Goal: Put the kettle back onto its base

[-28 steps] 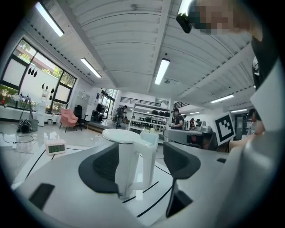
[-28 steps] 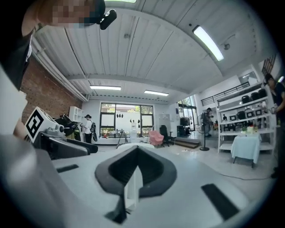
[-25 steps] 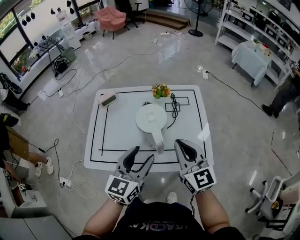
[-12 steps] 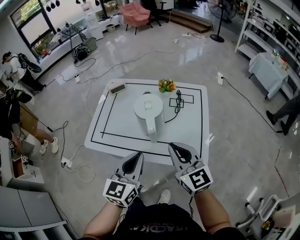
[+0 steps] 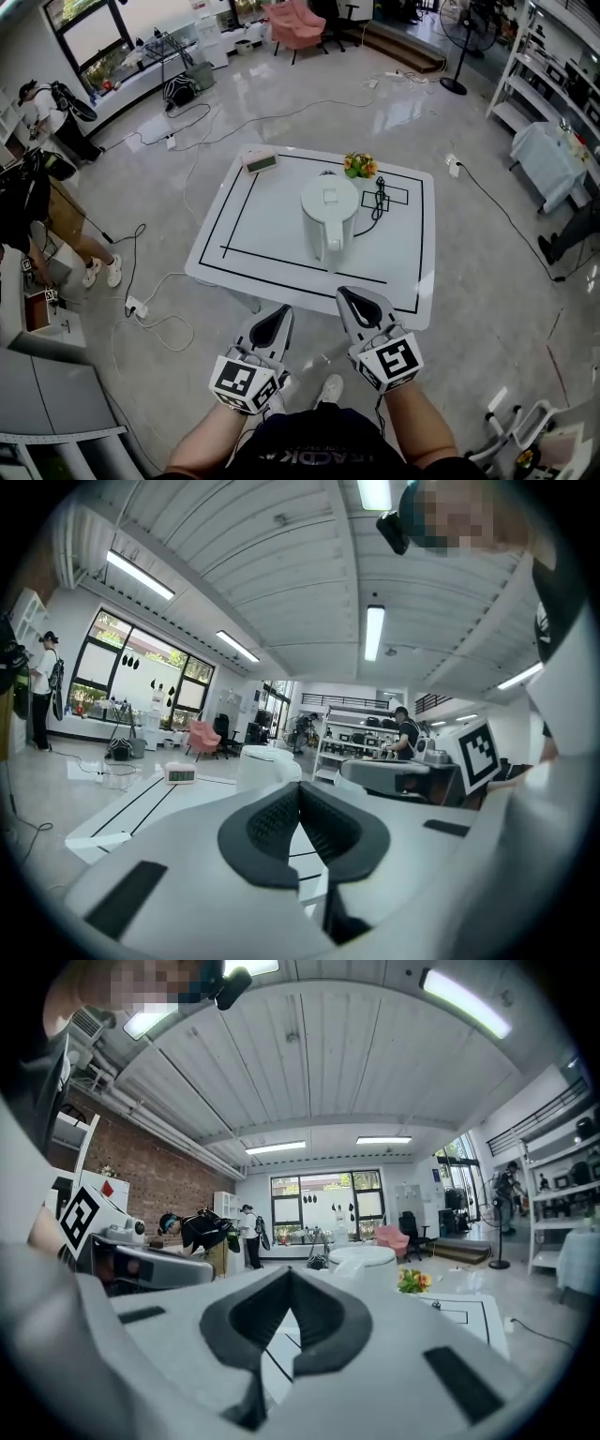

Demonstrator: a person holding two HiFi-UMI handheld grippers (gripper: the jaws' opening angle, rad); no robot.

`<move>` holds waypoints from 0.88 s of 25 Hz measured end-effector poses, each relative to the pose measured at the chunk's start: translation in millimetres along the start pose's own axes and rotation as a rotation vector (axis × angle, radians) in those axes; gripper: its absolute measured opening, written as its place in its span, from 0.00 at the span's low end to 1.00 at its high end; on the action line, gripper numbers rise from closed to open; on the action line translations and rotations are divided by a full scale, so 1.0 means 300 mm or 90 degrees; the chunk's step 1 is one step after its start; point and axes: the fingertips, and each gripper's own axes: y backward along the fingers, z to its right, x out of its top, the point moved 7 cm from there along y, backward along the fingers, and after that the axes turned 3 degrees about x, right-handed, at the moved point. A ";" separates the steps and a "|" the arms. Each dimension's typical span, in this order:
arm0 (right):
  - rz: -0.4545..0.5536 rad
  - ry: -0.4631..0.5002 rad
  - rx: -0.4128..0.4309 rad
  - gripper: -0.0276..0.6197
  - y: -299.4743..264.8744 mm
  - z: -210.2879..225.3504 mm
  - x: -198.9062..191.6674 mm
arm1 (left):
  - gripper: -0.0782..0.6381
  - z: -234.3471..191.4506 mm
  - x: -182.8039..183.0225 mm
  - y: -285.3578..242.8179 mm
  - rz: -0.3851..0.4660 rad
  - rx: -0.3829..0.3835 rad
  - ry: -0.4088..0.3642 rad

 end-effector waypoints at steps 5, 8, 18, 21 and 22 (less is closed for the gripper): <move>-0.005 0.009 -0.018 0.04 -0.032 -0.102 0.011 | 0.11 -0.057 -0.002 0.041 0.000 -0.029 0.006; -0.006 0.003 -0.050 0.04 -0.024 -0.142 0.013 | 0.11 -0.080 0.010 0.053 0.003 -0.053 0.004; -0.019 0.006 -0.153 0.04 0.082 -0.258 0.007 | 0.11 -0.071 0.011 0.114 0.005 -0.138 -0.002; -0.025 0.010 -0.173 0.04 0.107 -0.292 -0.001 | 0.11 -0.065 0.003 0.140 0.004 -0.153 -0.003; -0.027 0.010 -0.176 0.04 0.113 -0.302 -0.005 | 0.11 -0.065 0.000 0.149 0.002 -0.156 -0.003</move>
